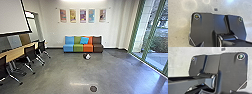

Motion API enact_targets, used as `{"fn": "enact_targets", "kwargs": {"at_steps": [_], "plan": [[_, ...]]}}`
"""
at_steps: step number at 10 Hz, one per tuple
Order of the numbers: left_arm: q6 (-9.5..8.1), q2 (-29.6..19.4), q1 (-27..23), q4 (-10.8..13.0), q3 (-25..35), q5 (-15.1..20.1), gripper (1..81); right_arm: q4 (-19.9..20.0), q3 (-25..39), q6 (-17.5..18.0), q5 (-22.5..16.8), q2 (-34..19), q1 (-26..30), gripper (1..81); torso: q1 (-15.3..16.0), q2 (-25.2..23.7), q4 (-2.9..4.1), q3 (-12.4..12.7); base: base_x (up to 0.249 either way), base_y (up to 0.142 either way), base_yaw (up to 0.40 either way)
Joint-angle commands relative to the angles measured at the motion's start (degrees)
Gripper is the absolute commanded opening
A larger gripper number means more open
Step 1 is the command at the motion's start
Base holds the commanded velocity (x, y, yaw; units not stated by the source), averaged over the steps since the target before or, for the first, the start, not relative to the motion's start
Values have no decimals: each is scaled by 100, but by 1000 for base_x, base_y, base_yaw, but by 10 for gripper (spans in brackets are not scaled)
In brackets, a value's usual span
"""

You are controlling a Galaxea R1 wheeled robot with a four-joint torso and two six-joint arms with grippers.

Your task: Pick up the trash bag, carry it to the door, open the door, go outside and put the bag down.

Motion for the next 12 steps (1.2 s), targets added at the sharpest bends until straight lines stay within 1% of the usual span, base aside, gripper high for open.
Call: {"fn": "enact_targets", "kwargs": {"at_steps": [1,4,7,12], "plan": [[-13,14,-352,-15,12,291,811,-53,48,-43,-308,-6,200,811,0,0,0,0,75,0,0],[-22,23,-352,-15,12,291,811,-53,48,-51,-326,-15,200,811,-11,0,0,0,98,0,0],[-22,23,-352,-6,12,282,811,-35,48,-51,-264,-41,156,811,-13,0,0,0,126,0,0],[-14,15,-352,20,20,273,811,-61,48,-60,-273,-59,121,811,-13,0,0,0,127,0,0]]}}
